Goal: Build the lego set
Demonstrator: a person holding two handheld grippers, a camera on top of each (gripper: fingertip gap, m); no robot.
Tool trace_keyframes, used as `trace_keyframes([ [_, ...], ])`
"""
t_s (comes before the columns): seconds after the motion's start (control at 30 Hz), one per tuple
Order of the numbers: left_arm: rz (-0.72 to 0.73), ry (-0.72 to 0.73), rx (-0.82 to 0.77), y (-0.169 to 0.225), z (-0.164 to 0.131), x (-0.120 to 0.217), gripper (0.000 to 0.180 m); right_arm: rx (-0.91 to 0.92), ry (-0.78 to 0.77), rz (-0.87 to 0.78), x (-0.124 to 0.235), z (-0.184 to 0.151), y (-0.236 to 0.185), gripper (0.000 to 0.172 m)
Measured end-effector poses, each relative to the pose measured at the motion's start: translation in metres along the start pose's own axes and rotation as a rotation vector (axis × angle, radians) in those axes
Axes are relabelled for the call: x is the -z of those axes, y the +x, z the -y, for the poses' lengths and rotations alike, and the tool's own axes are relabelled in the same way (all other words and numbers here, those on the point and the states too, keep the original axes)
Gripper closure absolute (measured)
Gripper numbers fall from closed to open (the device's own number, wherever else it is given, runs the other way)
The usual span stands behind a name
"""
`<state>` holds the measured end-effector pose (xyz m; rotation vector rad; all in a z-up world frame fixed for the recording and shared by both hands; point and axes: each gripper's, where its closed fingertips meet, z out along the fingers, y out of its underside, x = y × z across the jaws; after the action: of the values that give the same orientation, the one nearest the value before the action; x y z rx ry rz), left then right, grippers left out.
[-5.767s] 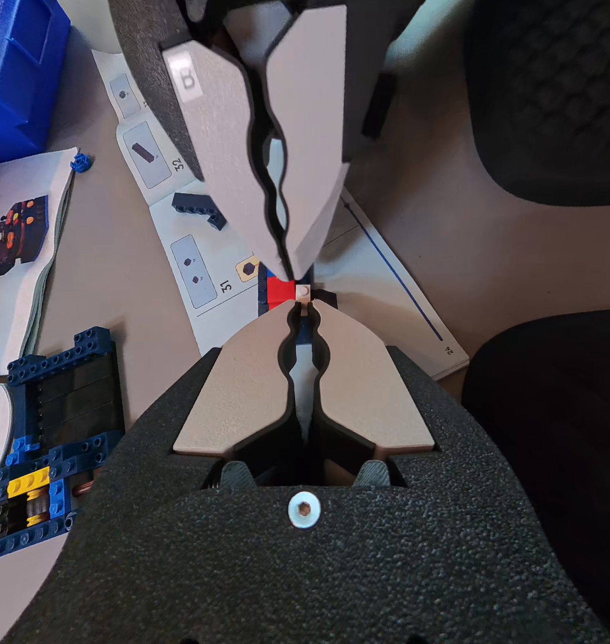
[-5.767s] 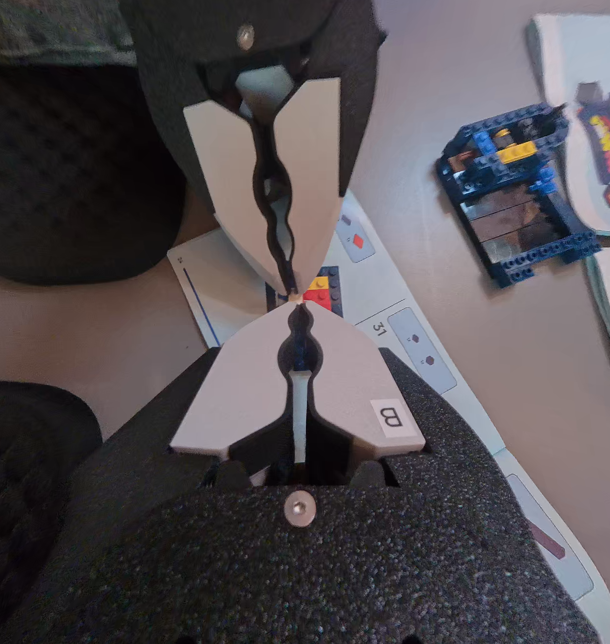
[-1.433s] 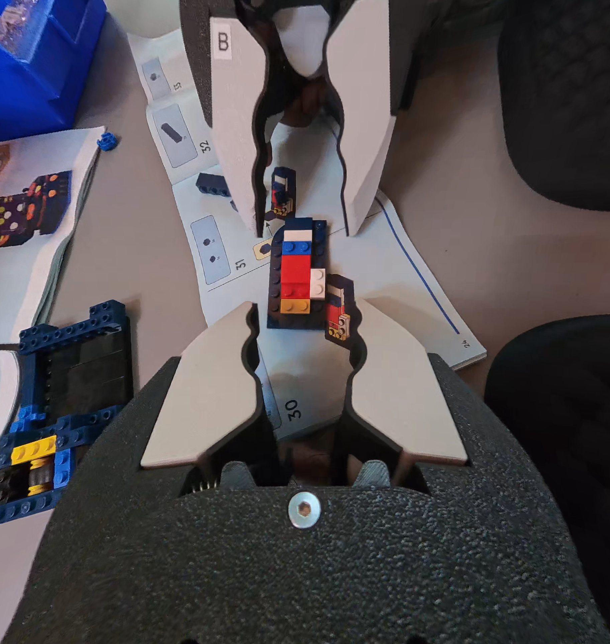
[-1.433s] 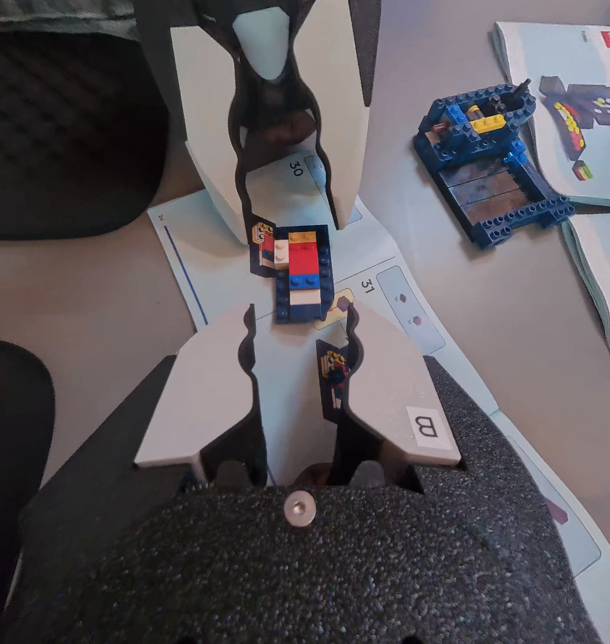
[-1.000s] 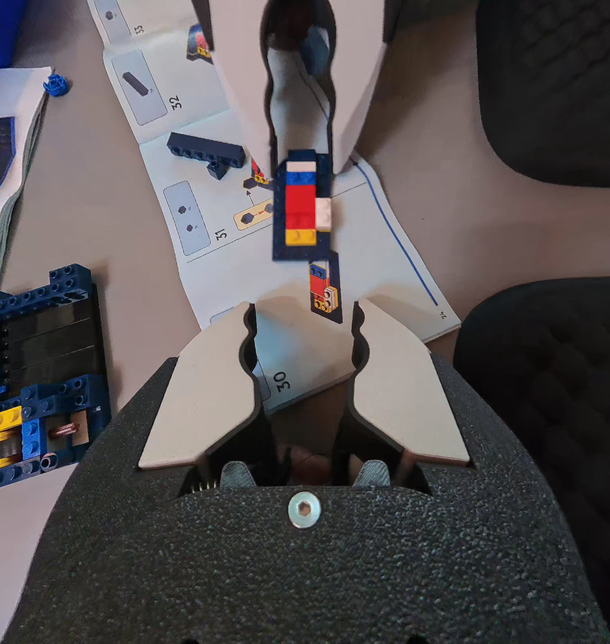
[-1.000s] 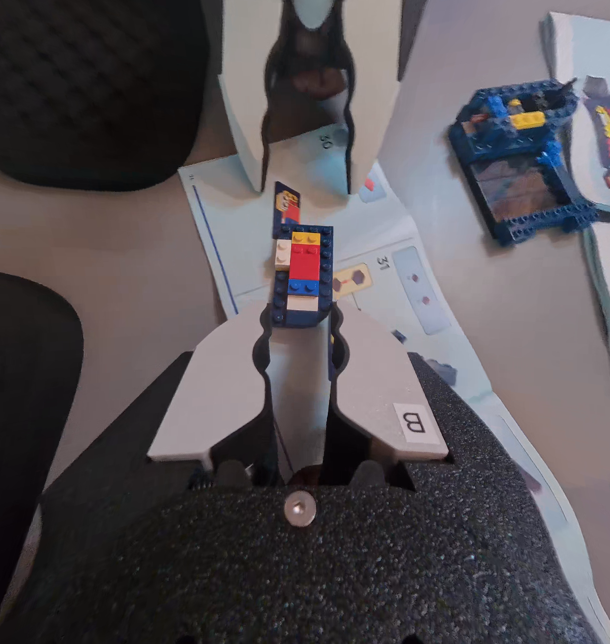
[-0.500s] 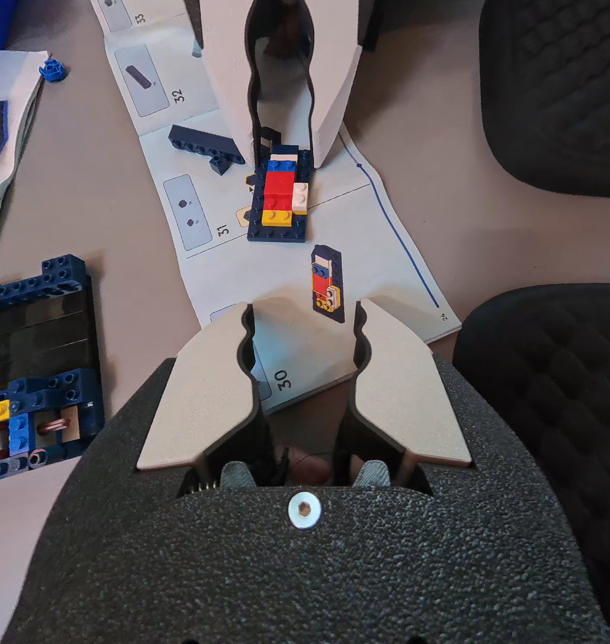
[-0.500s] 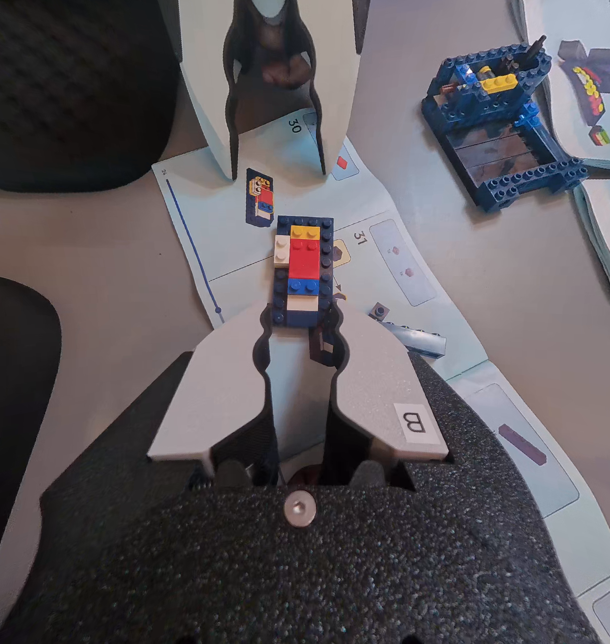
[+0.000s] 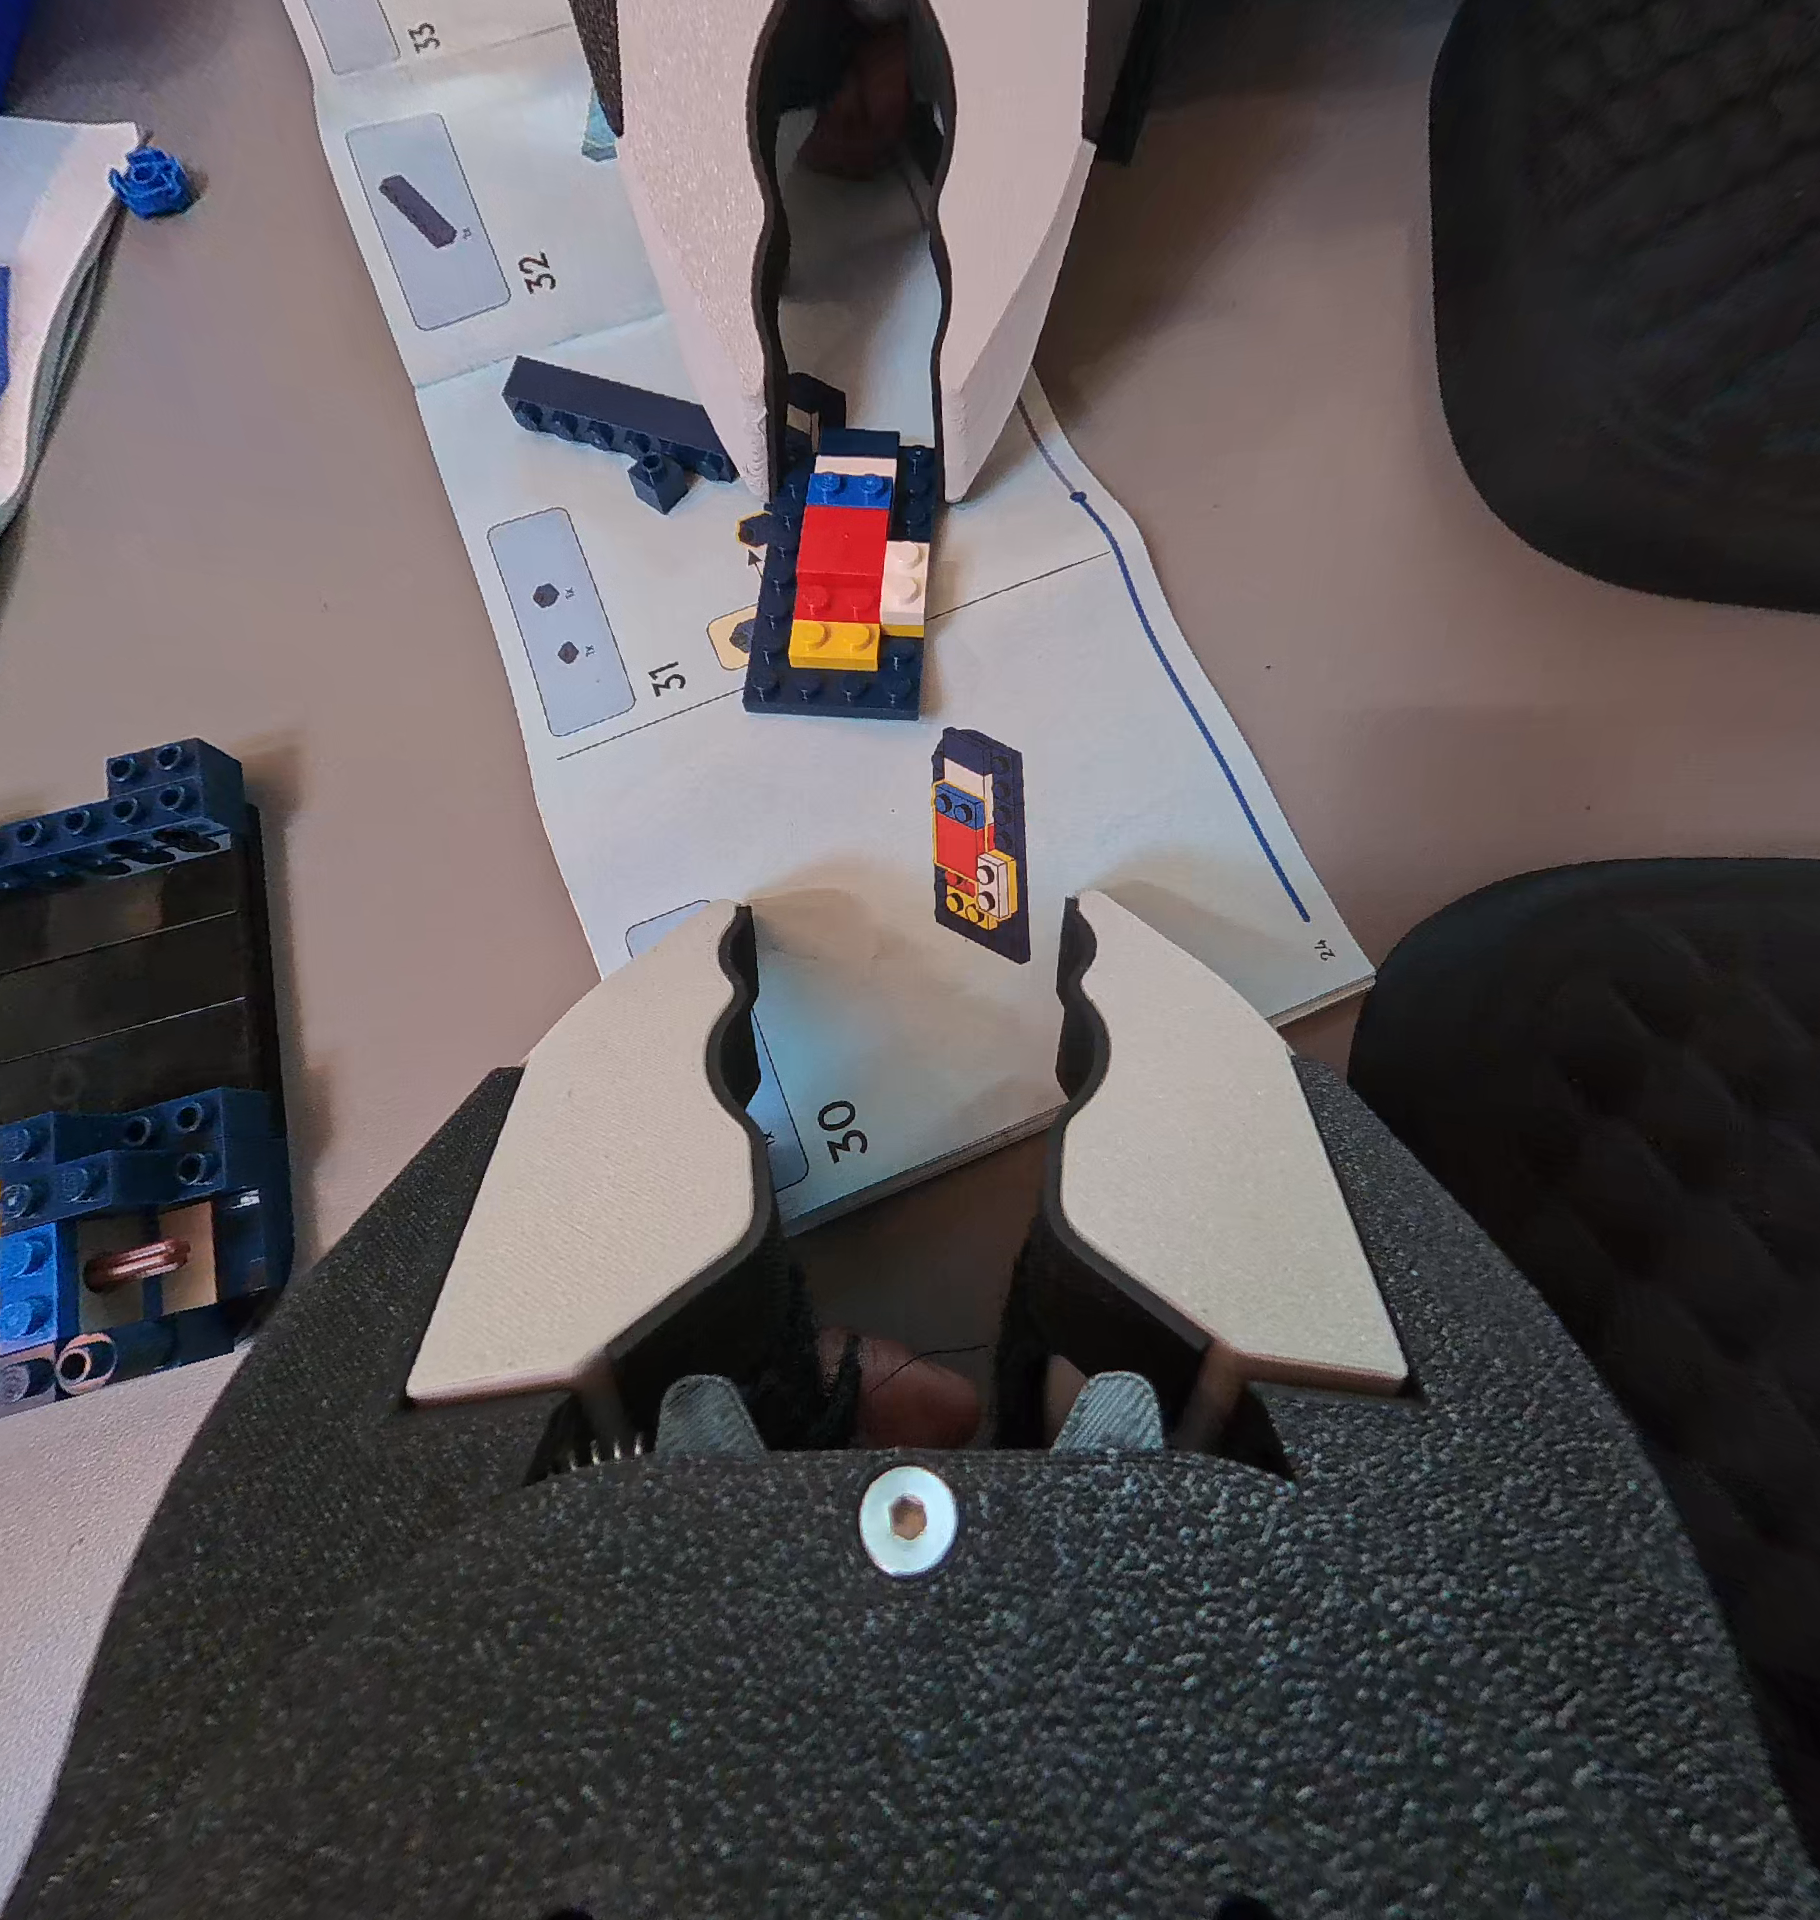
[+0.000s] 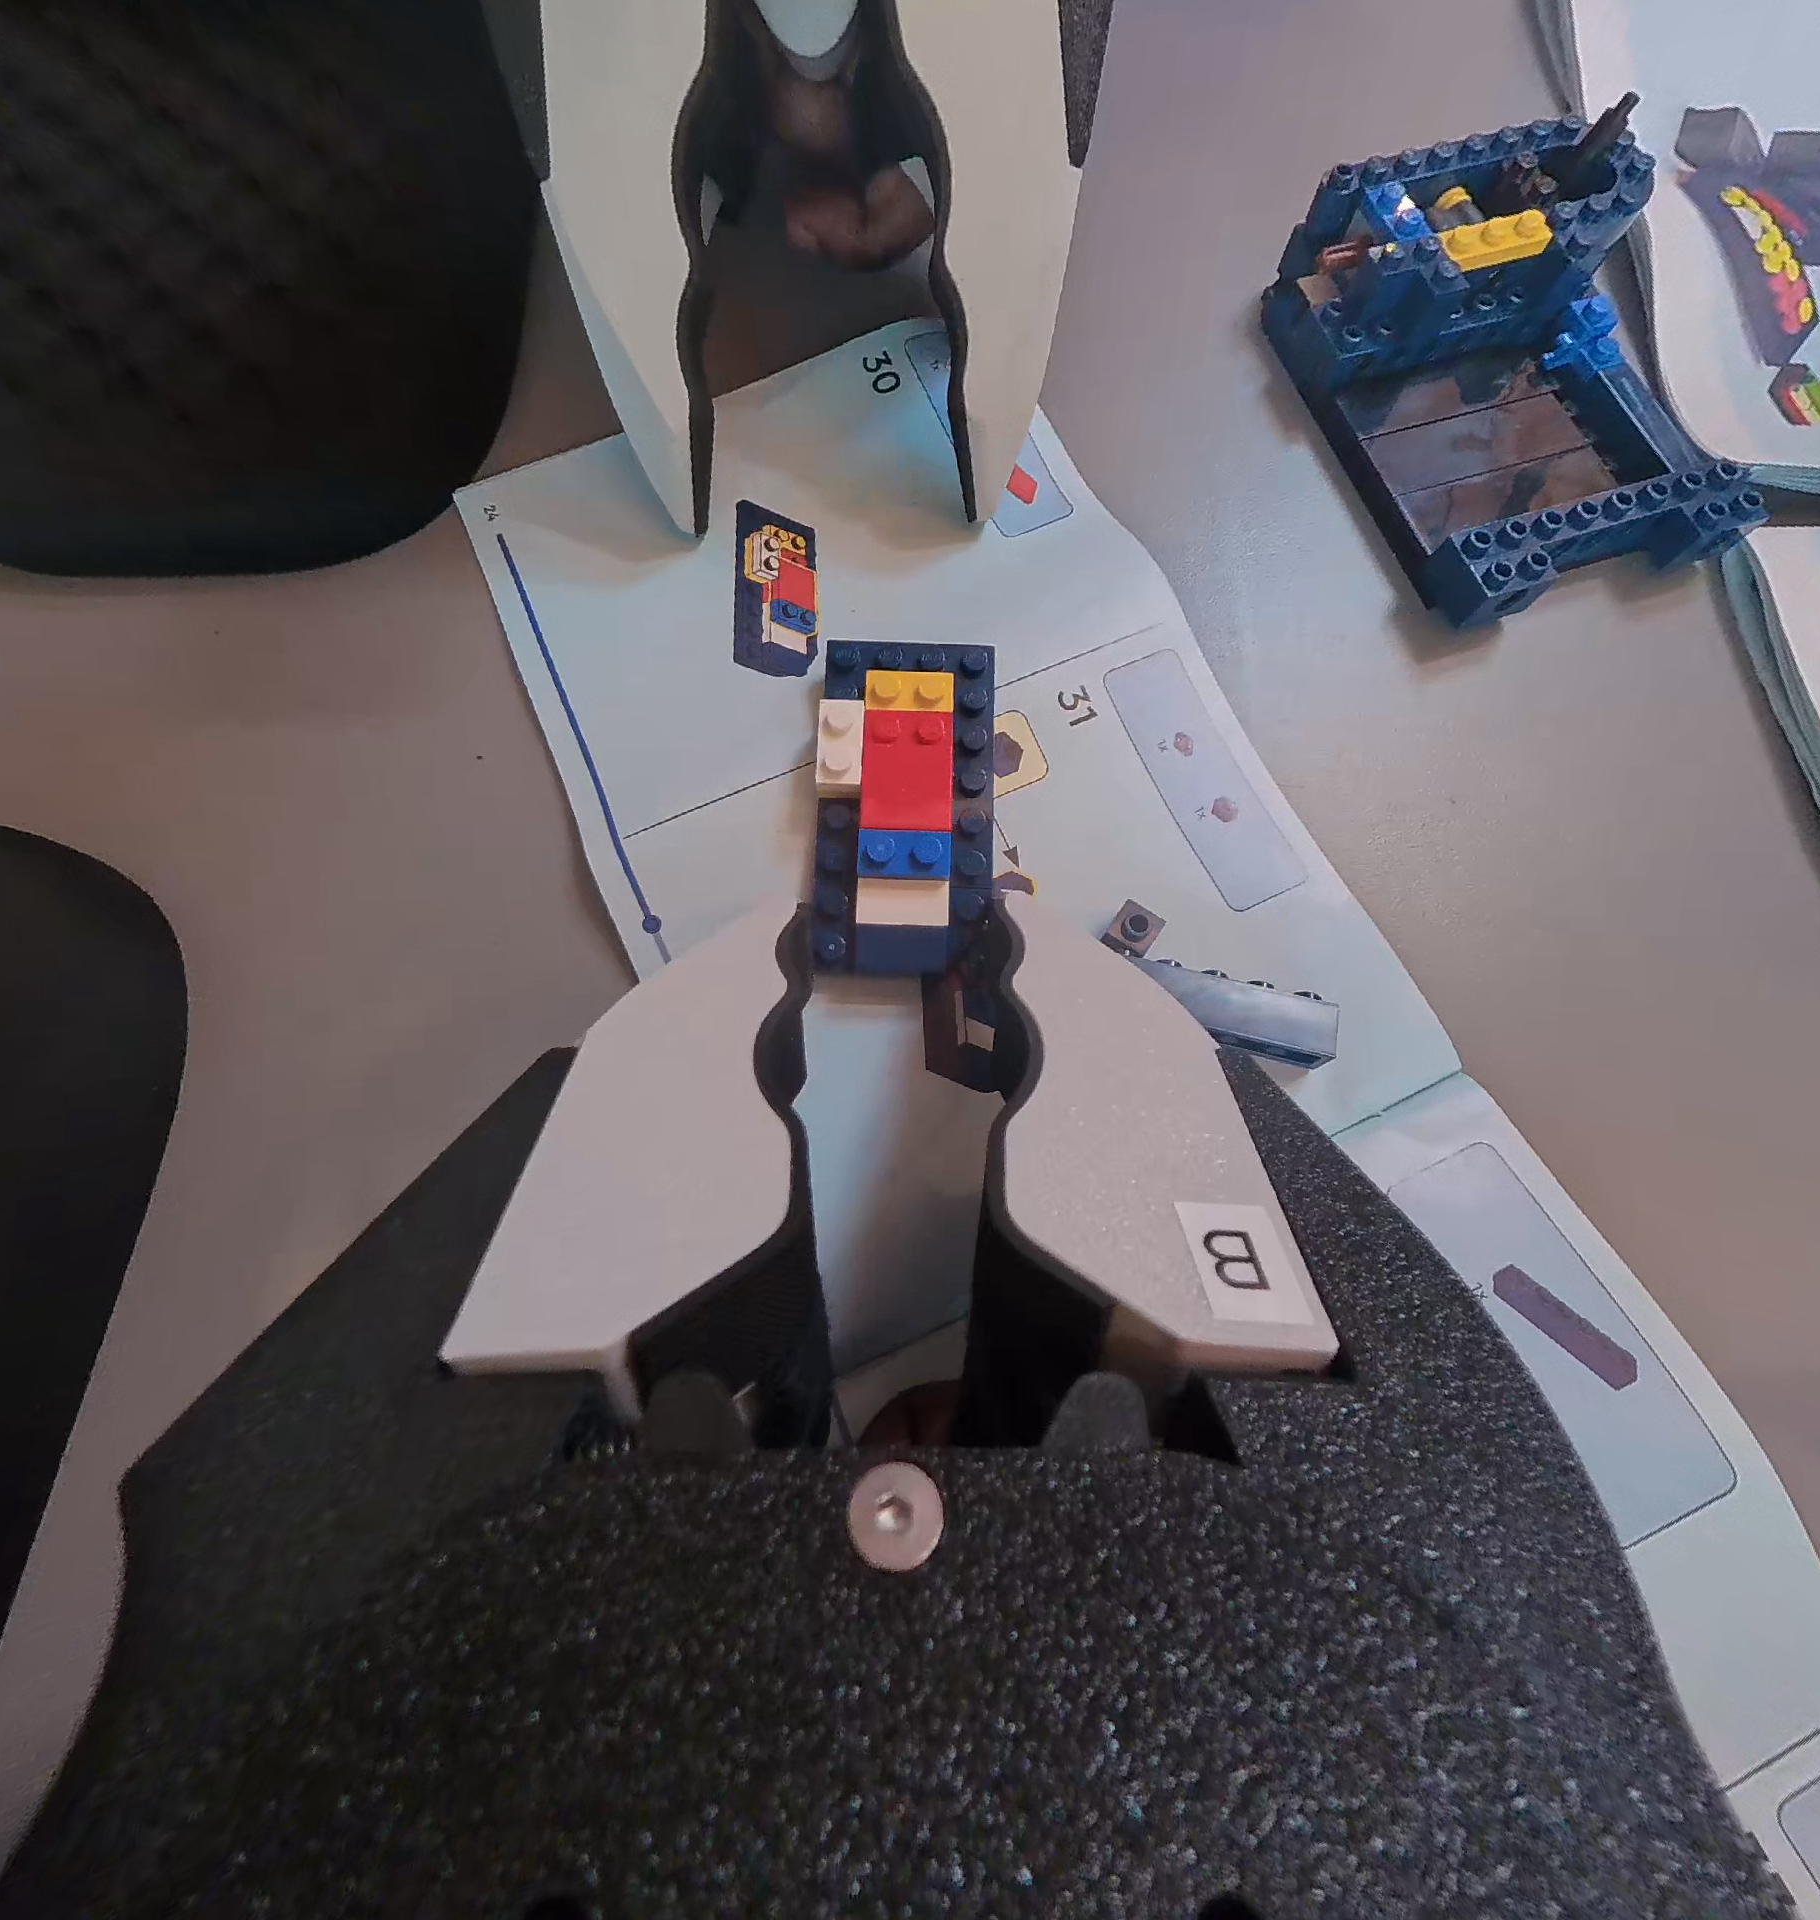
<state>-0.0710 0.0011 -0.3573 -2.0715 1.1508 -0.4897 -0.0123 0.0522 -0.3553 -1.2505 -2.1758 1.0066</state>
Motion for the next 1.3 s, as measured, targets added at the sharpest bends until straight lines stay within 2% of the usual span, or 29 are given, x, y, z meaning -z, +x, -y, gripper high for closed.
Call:
trace_keyframes([
  [0.6,0.001,0.004,-0.006,0.001,0.000,0.000,0.125,0.035,-0.019,0.002,-0.001,-0.001,-0.003,0.140],
  [0.8,0.003,0.004,-0.007,0.001,0.000,0.000,0.125,0.040,-0.037,-0.076,0.008,0.003,0.007,0.140],
  [0.93,0.004,0.003,-0.009,0.001,0.000,0.000,0.126,0.007,0.082,-0.141,0.037,0.016,0.020,0.140],
  [1.13,0.001,0.000,-0.001,0.001,0.000,0.000,0.127,-0.064,0.369,-0.220,0.088,0.039,0.037,0.140],
  [1.2,0.001,0.000,-0.002,0.001,0.000,0.000,0.127,-0.076,0.403,-0.213,0.095,0.040,0.037,0.141],
  [1.3,0.021,-0.023,-0.061,0.000,0.003,0.001,0.125,-0.078,0.339,-0.178,0.094,0.029,0.032,0.140],
])
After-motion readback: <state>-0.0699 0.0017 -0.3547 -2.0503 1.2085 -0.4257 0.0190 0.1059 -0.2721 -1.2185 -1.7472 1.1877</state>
